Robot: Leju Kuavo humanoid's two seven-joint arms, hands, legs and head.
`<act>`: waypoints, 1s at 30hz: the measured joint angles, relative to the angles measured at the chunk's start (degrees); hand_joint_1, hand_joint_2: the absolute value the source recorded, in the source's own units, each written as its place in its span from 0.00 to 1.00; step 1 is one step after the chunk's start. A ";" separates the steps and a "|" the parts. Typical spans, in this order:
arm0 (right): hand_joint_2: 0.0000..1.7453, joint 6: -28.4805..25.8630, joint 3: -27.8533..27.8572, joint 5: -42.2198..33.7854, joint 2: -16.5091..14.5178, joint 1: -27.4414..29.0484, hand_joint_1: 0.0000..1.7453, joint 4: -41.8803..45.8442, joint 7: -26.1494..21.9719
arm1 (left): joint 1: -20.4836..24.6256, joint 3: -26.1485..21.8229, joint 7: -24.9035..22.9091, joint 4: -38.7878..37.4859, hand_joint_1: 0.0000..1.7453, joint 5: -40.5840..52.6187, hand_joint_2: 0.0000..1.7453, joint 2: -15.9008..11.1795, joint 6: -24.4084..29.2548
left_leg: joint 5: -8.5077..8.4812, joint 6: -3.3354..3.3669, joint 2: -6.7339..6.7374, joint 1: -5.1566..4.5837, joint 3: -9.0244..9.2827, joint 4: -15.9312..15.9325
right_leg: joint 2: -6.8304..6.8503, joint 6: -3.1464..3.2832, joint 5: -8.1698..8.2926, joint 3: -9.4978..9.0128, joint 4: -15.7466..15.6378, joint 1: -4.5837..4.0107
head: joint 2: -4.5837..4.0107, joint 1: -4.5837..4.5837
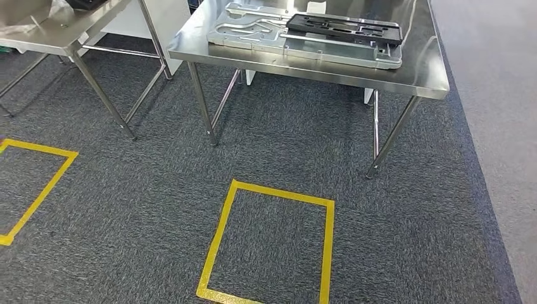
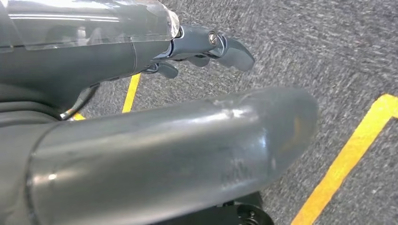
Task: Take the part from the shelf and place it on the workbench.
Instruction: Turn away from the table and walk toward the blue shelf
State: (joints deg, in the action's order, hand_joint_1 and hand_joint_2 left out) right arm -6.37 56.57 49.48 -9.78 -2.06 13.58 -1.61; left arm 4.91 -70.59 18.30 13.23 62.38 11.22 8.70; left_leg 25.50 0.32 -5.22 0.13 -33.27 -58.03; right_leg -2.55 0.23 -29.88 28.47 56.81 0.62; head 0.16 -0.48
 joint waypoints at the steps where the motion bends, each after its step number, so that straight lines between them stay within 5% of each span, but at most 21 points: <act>1: 0.00 0.26 -0.21 0.14 0.01 -0.01 0.00 -0.03 0.17 | -0.08 0.02 0.03 0.01 0.00 0.09 0.00 -0.02 0.02 | 0.50 -0.27 0.59 0.01 -0.40 -0.65 | 0.67 0.44 0.27 0.04 -0.19 0.10 | 0.01 0.10; 5: 0.00 1.78 -0.78 0.88 0.01 0.30 0.00 -0.22 2.39 | 0.03 0.18 -0.01 0.02 0.00 0.56 0.00 -0.05 0.21 | 7.80 -1.21 4.30 0.34 -5.64 -13.10 | 3.74 1.33 0.78 0.76 -0.34 0.06 | 0.00 0.78; 7: 0.00 2.68 -0.87 1.30 0.01 0.33 0.00 -0.34 4.22 | -0.01 0.26 -0.29 0.02 0.00 0.75 0.00 -0.05 0.39 | 8.66 -1.56 4.73 0.53 -6.40 -16.47 | 5.32 1.30 0.77 1.10 -0.07 0.01 | 0.00 0.78; 11: 0.00 4.78 -0.92 1.50 0.01 0.14 0.00 -0.54 7.59 | 0.04 0.47 -1.62 0.02 0.00 1.51 0.00 -0.12 0.51 | 3.37 -0.96 8.01 0.34 1.71 -2.87 | 7.78 0.72 0.46 1.14 0.53 -0.18 | -0.01 0.78; 13: 0.00 5.75 -0.91 1.52 0.02 0.09 0.00 -0.57 8.40 | -0.04 0.56 -3.12 0.02 0.00 2.12 0.00 -0.73 -0.36 | 3.04 -0.31 8.97 -0.02 2.97 0.05 | 8.64 0.13 0.38 1.09 0.68 -0.41 | 0.00 0.64; 15: 0.00 6.65 -0.90 1.55 0.05 -0.02 0.00 -0.58 8.67 | -0.62 0.58 -4.07 0.01 0.00 2.53 0.00 -1.93 -1.90 | 2.70 0.25 7.98 0.03 2.78 0.21 | 9.20 -0.51 0.32 0.93 0.68 -0.44 | 0.00 0.52; 17: 0.00 7.22 -0.90 1.69 0.15 -0.01 0.00 -0.58 8.61 | -1.16 0.62 -4.01 0.00 0.00 2.87 0.00 -2.90 -2.99 | 2.21 0.99 7.08 0.30 2.76 0.61 | 7.13 -1.18 -1.08 1.38 2.13 -0.27 | 0.00 0.42; 19: 0.00 7.50 -0.90 1.96 0.27 0.22 0.00 -0.58 8.32 | -1.19 0.72 -3.68 0.01 0.00 3.10 0.00 -3.51 -3.31 | 1.76 1.62 6.00 0.39 2.39 0.81 | 3.96 -1.54 -4.78 3.85 7.72 0.00 | 0.00 0.23; 22: 0.00 7.58 -0.90 2.40 0.39 0.44 0.00 -0.58 7.62 | -1.09 0.79 -3.36 0.02 0.00 3.24 0.00 -3.99 -3.32 | 1.39 1.85 3.99 0.24 1.73 0.68 | 2.83 -1.52 -8.50 8.31 17.16 0.11 | -0.01 0.15; 27: 0.00 7.48 -0.90 2.53 0.42 0.45 0.00 -0.58 7.31 | -1.22 0.85 -3.38 0.02 0.00 3.62 0.00 -4.03 -3.29 | 1.31 1.79 3.01 0.22 1.65 0.57 | 2.76 -1.42 -7.36 8.36 17.18 0.11 | -0.01 0.14; 30: 0.00 6.96 -0.90 3.22 0.78 0.47 0.00 -0.58 6.57 | -1.32 1.60 -3.77 0.01 0.00 4.87 0.00 -3.98 -3.20 | 1.12 1.04 0.49 0.28 1.16 0.13 | 0.25 -0.79 -1.77 3.52 6.27 0.07 | 0.00 0.09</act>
State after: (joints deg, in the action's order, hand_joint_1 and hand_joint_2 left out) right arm 0.60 55.67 52.70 -8.99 -1.59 13.00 4.96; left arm 3.60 -68.99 14.53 13.23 67.25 7.23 5.50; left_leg 26.61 1.37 -4.73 0.40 -32.10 -57.90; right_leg -2.30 -0.56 -31.65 31.99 63.08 0.69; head 0.16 -0.39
